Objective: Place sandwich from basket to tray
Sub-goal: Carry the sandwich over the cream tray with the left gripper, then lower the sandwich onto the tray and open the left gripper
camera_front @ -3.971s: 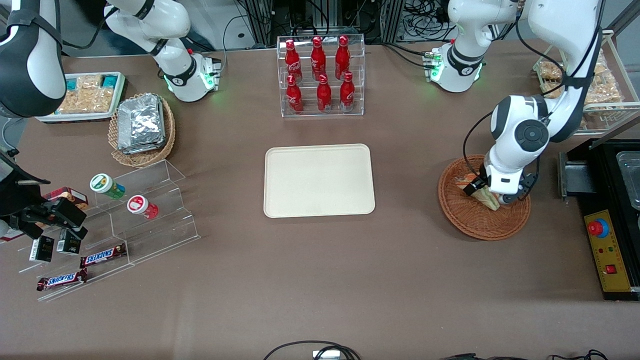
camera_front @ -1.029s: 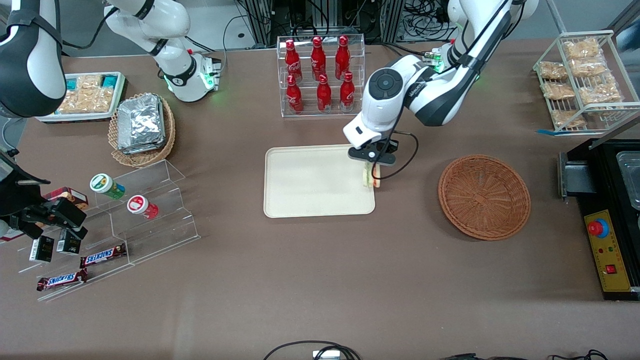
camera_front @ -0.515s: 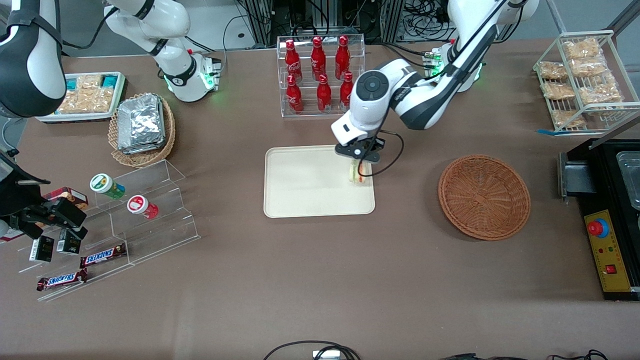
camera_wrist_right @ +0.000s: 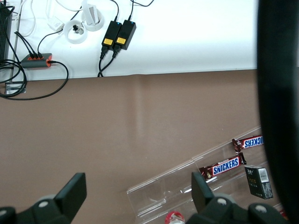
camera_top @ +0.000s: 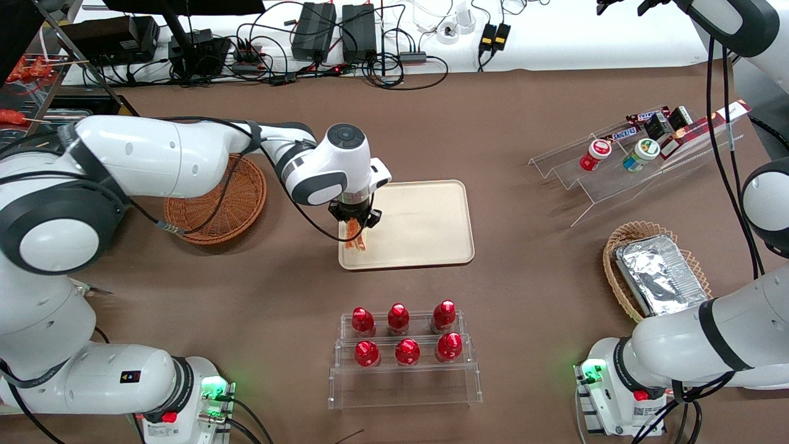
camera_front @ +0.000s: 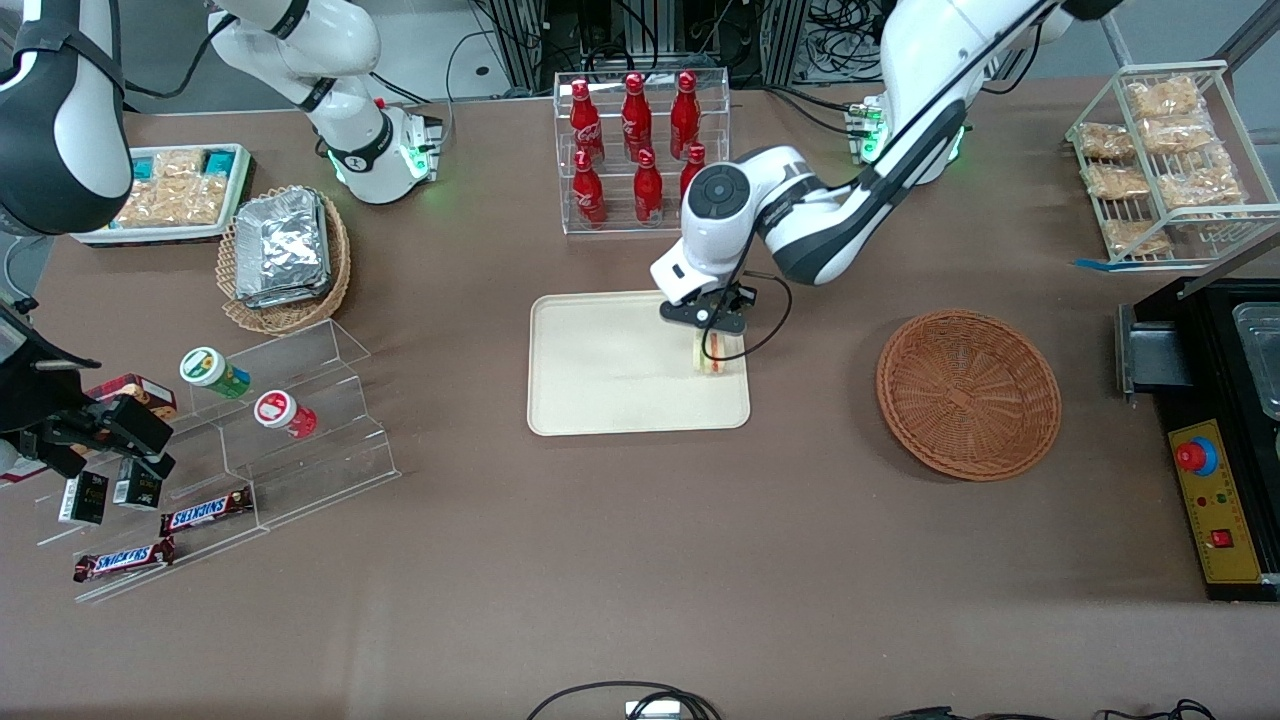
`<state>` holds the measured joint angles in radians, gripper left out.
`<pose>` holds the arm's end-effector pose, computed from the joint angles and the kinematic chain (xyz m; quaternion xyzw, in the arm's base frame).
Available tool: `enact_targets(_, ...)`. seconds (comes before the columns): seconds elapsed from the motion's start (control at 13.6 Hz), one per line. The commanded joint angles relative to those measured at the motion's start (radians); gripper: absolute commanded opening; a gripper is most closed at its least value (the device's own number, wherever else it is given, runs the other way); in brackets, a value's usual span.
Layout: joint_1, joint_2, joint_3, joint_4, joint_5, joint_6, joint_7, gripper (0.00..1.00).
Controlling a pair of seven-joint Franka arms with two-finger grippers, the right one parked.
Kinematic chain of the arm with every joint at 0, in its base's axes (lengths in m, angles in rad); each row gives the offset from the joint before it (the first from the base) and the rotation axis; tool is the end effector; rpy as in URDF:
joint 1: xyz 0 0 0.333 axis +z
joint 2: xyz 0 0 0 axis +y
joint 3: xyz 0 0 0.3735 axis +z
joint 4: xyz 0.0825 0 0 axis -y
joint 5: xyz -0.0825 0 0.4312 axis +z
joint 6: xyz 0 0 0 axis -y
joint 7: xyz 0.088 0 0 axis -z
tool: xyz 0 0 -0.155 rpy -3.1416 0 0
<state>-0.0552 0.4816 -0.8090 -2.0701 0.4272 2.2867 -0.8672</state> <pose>0.4236 -0.4575 0.2248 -0.9911 0.1265 0.0378 0.0157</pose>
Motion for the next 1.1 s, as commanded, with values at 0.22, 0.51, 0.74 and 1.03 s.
enact_targets(0.22, -0.046, 0.106, 0.002, 0.048, 0.134, -0.007, -0.128, 0.0)
enact_targets(0.51, -0.048, 0.126, 0.002, 0.054, 0.165, -0.009, -0.165, 0.57)
enact_targets(0.74, -0.046, 0.117, 0.001, 0.056, 0.165, -0.015, -0.165, 0.86)
enact_targets(1.03, -0.037, 0.081, -0.002, 0.082, 0.15, -0.038, -0.168, 0.99)
